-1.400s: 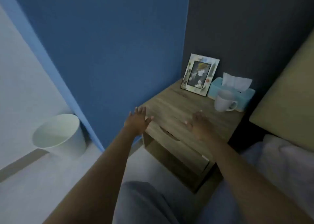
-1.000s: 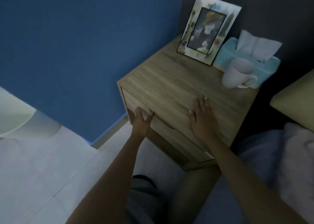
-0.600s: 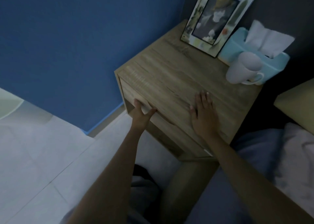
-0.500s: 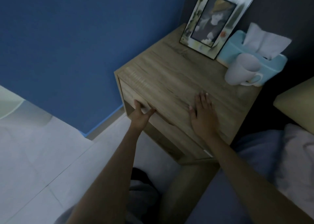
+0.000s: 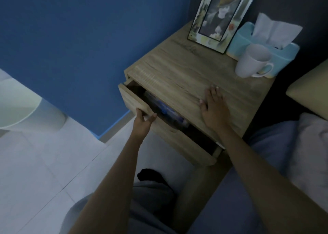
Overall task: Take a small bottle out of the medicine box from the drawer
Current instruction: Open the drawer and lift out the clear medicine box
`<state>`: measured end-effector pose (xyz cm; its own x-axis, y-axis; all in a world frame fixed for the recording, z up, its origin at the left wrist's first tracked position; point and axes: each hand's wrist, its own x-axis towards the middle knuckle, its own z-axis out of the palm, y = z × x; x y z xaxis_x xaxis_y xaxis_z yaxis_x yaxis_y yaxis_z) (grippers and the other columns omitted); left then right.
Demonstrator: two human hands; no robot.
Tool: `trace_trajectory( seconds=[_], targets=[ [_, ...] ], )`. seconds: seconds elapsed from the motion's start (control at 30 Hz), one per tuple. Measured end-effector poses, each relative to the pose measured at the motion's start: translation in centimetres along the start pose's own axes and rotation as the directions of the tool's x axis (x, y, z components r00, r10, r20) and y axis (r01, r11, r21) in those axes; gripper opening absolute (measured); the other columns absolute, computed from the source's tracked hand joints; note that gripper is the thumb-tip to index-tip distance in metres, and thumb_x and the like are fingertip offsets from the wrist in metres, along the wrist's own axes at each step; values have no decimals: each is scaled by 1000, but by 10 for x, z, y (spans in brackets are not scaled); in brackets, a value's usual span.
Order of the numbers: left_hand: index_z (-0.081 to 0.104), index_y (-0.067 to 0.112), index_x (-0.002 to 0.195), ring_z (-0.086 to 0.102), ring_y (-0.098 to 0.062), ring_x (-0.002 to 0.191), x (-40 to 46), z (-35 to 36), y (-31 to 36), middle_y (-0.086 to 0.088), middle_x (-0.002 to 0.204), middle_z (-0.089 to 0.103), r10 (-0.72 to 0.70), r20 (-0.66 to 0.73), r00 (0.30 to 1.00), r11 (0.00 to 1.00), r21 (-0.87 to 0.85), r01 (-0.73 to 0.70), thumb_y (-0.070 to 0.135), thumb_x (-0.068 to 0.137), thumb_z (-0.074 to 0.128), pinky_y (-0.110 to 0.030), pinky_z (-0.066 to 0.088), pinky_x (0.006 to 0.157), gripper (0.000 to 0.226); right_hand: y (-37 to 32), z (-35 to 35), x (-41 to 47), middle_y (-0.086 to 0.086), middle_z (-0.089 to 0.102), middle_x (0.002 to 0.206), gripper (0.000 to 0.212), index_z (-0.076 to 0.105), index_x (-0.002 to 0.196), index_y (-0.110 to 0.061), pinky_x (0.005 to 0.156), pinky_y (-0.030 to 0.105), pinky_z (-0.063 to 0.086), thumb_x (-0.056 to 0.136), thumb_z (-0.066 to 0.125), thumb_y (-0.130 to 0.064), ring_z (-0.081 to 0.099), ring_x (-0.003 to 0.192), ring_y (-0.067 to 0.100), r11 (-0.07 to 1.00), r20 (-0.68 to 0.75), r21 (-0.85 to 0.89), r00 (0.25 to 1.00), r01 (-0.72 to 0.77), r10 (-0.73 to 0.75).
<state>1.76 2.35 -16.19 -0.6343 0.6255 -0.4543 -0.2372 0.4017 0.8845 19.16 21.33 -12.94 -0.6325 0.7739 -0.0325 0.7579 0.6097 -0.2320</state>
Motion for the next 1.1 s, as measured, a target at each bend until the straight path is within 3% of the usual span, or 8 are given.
trace_trajectory(
  seconds=[0.2,0.6,0.73,0.8,0.9,0.93,1.0,1.1],
  targets=[
    [28,12,149,42,-33,135,-29,-31,-16,-13,147,44,-39,-11,999,998,-56,38,14,92,57,-53,35,114,63,-1,0,0,13,13,162,58,16,153,-7,122,40,6,102,23,-35,8,150,24,1000,-12,14,1000,2,-1],
    [43,9,139,49,-32,128,-75,-66,-43,-13,136,54,-27,-77,997,997,-70,21,11,95,52,-55,40,109,45,2,4,0,14,13,162,58,17,153,-6,123,40,5,103,25,-34,8,150,24,1000,-36,22,999,0,1],
    [42,9,138,50,-33,128,-83,-71,-37,-12,135,54,-44,-147,988,998,-57,36,12,92,58,-39,49,97,48,-5,-5,-7,16,18,160,55,24,151,-3,122,44,7,103,28,-31,9,150,26,994,-89,105,995,-26,35],
    [32,13,148,43,-31,137,-84,-70,-27,-12,148,45,13,-369,929,1000,28,-3,24,92,61,-46,43,107,64,-21,-9,-27,14,20,160,55,27,150,-5,122,44,13,103,29,-35,10,150,23,956,-199,288,972,-61,122],
    [36,20,147,42,-17,134,-78,-65,5,-5,149,45,348,-572,743,935,270,-230,37,93,57,-37,38,108,60,-66,0,-81,0,21,160,58,25,150,-22,117,31,23,99,24,-49,15,148,8,823,-214,567,958,-35,189],
    [44,19,141,48,-16,127,-70,-61,16,-6,141,52,443,-533,721,890,357,-283,38,94,54,-36,41,105,52,-83,7,-101,-7,20,159,58,23,149,-29,114,24,23,97,23,-54,16,147,2,764,-166,644,970,-31,180],
    [53,15,129,56,-19,116,-50,-55,33,-8,128,59,517,-373,770,812,499,-303,39,96,50,-42,49,99,41,-110,25,-134,-14,21,158,60,20,148,-37,109,16,26,93,24,-62,21,144,-2,656,-70,752,981,-66,180],
    [49,13,134,55,-26,122,-13,-48,46,-13,139,52,390,-141,910,718,666,-204,42,98,42,-48,47,103,47,-132,49,-147,-2,32,155,64,18,148,-39,106,31,44,89,35,-59,39,138,10,474,38,859,949,-191,314]
  ],
)
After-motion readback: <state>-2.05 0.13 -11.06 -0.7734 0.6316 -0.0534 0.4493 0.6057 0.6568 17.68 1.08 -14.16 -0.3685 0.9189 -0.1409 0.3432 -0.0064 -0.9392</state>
